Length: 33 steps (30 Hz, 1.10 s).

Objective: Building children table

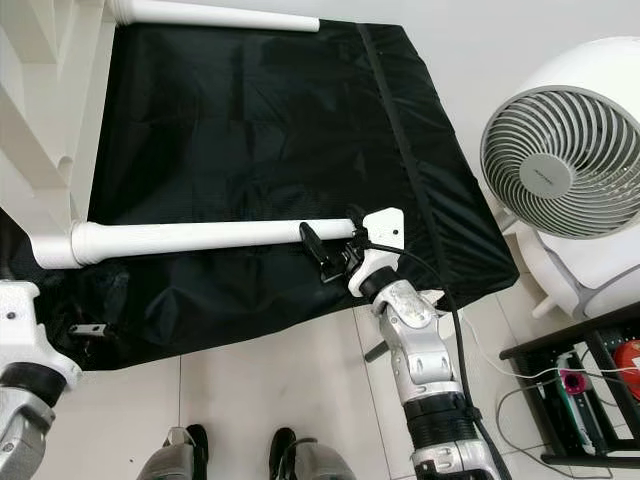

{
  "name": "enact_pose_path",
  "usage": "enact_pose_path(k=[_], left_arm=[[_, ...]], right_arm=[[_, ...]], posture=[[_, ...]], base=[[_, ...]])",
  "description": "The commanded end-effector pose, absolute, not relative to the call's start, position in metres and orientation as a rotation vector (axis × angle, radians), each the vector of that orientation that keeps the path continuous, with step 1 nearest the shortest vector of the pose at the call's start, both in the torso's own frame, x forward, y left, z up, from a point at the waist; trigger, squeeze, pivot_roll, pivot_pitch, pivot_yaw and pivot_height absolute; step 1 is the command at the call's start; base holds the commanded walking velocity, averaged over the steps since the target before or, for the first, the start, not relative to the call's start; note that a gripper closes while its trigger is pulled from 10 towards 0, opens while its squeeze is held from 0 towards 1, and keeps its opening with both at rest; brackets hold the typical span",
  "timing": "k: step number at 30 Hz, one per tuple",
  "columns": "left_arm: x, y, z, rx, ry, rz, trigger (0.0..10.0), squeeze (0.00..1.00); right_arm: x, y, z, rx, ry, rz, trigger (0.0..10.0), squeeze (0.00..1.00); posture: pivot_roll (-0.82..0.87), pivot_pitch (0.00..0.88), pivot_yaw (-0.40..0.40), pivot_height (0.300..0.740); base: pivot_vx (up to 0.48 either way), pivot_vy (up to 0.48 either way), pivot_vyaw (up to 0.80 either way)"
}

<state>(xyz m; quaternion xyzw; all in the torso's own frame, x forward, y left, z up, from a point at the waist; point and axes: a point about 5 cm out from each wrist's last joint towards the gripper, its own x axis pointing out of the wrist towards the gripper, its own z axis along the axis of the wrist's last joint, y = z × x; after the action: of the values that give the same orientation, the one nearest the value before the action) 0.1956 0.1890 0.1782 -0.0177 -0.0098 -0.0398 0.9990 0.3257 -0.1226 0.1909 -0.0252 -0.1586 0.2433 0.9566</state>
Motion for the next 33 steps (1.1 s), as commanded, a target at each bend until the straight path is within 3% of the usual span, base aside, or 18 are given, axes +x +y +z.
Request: enact_pose_path(k=[1, 20, 22, 31, 33], left_arm=[[0.196, 0.179, 0.167, -0.062, 0.042, -0.279, 10.0, 0.00], [0.231, 0.178, 0.161, -0.168, 0.052, -0.233, 10.0, 0.00], [0.248, 0.171, 0.160, -0.170, 0.073, -0.268, 10.0, 0.00], [0.275, 0.166, 0.156, -0.183, 0.129, -0.280, 10.0, 0.00], [0.283, 0.168, 0.158, -0.190, 0.140, -0.269, 10.0, 0.00]], right_arm=[[0.326, -0.125, 0.188, -0.050, -0.320, 0.471, 10.0, 0.00], [0.329, -0.127, 0.192, -0.069, -0.361, 0.426, 10.0, 0.00], [0.333, -0.128, 0.185, -0.066, -0.329, 0.388, 10.0, 0.00], [0.341, -0.132, 0.178, -0.066, -0.276, 0.348, 10.0, 0.00], [0.343, -0.133, 0.179, -0.109, -0.291, 0.331, 10.0, 0.00]], posture=[[0.12, 0.194, -0.101, 0.740], [0.09, 0.107, -0.051, 0.740], [0.08, 0.053, -0.014, 0.740], [0.06, 0.005, 0.030, 0.740], [0.05, 0.000, 0.085, 0.740]], base=[[0.000, 0.000, 0.00], [0.000, 0.000, 0.00], [0.000, 0.000, 0.00], [0.000, 0.000, 0.00], [0.000, 0.000, 0.00]])
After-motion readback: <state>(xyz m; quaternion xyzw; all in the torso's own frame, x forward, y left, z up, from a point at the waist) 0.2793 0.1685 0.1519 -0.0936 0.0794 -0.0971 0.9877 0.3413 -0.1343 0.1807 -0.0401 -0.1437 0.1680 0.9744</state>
